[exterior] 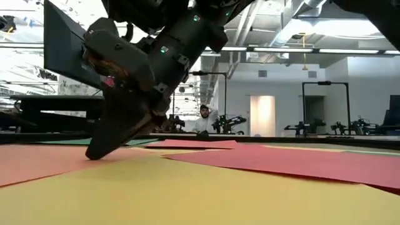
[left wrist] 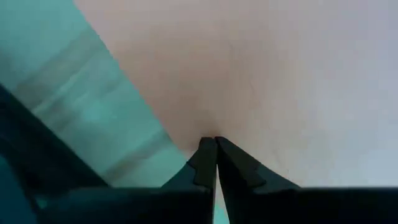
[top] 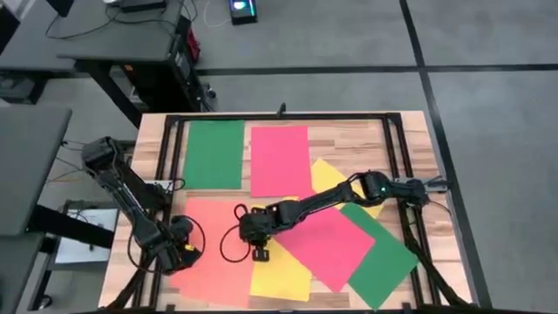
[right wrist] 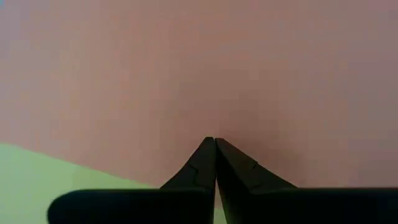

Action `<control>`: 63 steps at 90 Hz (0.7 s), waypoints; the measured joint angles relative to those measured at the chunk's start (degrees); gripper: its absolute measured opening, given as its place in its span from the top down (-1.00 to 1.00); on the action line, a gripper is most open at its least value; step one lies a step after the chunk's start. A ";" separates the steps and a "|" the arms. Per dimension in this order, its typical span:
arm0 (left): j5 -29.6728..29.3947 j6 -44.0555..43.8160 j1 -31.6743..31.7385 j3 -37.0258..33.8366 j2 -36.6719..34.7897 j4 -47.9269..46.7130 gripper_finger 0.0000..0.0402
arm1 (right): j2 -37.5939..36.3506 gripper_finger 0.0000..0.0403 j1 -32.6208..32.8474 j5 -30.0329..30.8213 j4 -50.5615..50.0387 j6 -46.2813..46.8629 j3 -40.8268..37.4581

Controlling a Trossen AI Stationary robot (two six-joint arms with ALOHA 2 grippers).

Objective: Organize paper
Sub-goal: Stack the orange paper on top of the orange paper

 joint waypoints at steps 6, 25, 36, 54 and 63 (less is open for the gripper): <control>0.02 0.02 -0.02 0.00 0.04 0.18 1.00 | 0.01 1.00 -0.13 0.00 0.54 -0.01 -0.01; -0.50 2.05 0.00 -0.07 0.04 3.25 1.00 | 0.05 1.00 -0.62 -0.04 0.88 0.24 -0.02; -0.55 2.78 -0.02 -0.07 0.05 6.07 1.00 | 0.07 1.00 -0.70 -0.02 0.93 0.37 -0.04; -0.55 2.55 -0.04 -0.09 0.09 7.50 1.00 | 0.07 1.00 -0.70 -0.02 1.14 0.92 -0.07; -0.57 3.14 -0.04 -0.09 0.09 7.48 1.00 | 0.07 1.00 -0.70 0.00 1.16 0.92 -0.07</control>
